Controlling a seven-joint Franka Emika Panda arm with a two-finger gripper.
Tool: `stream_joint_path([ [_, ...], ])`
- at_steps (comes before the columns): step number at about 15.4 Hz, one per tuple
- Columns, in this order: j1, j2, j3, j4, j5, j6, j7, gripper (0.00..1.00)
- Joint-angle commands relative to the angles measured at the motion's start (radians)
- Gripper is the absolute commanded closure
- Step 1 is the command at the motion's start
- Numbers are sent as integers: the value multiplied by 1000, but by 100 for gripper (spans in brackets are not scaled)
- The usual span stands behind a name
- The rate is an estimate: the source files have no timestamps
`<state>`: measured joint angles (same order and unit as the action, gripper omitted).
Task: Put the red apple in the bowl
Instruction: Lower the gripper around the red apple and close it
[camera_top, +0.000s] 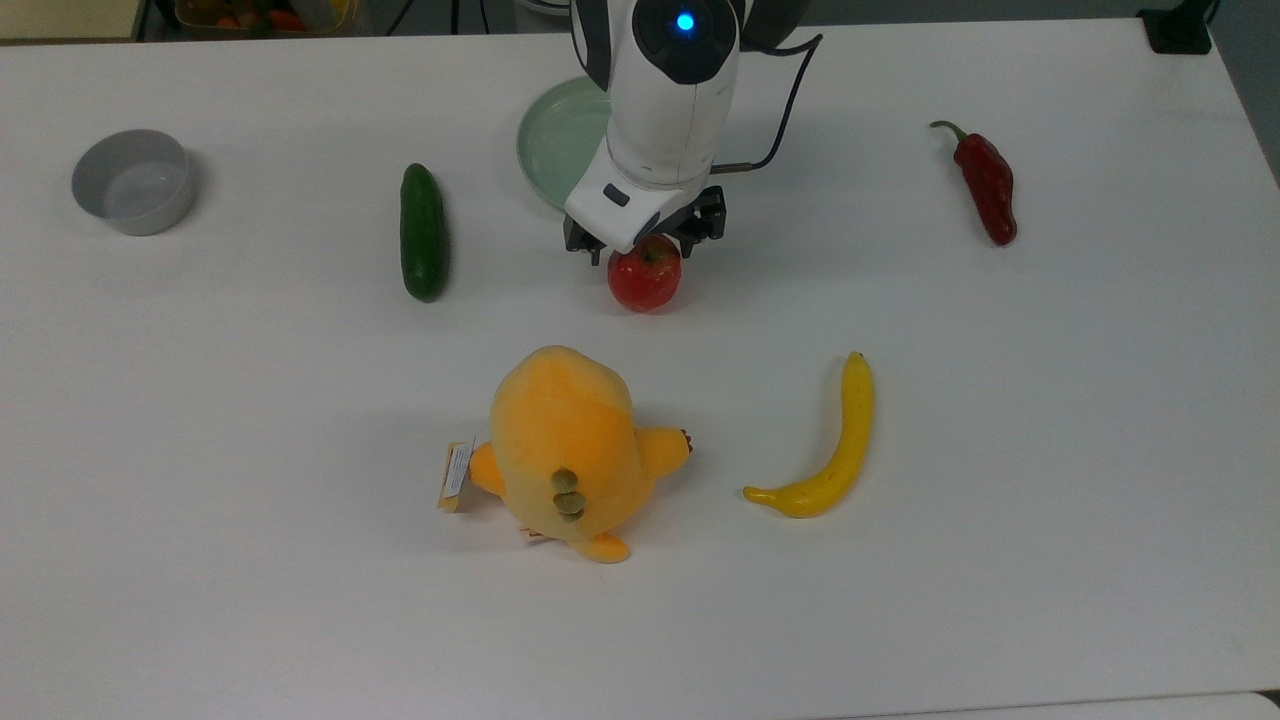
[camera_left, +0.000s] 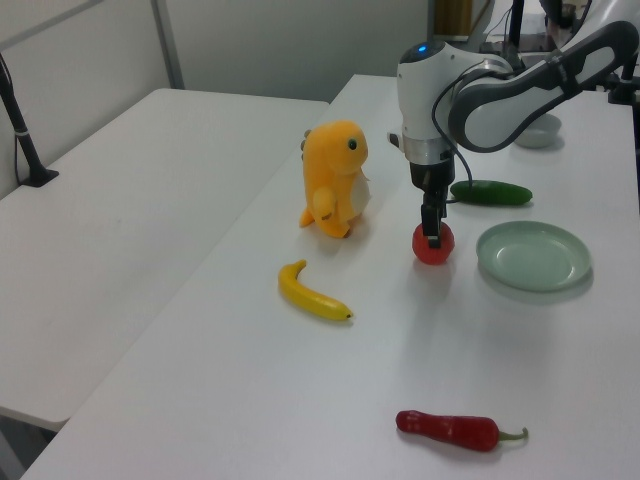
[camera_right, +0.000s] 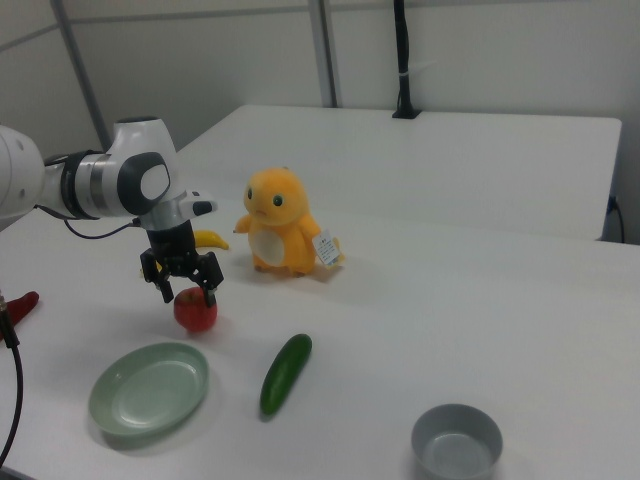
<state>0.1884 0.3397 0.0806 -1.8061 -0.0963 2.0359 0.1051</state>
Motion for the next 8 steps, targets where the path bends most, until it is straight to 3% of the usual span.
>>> stream_joint_path([
  [1, 8, -2, -2, -18, -13, 43, 2, 0],
  [4, 9, 1, -2, -21, -22, 43, 2, 0],
  [7, 9, 1, -2, -21, -33, 43, 4, 48],
  [8, 9, 1, -2, -21, -33, 43, 4, 55],
])
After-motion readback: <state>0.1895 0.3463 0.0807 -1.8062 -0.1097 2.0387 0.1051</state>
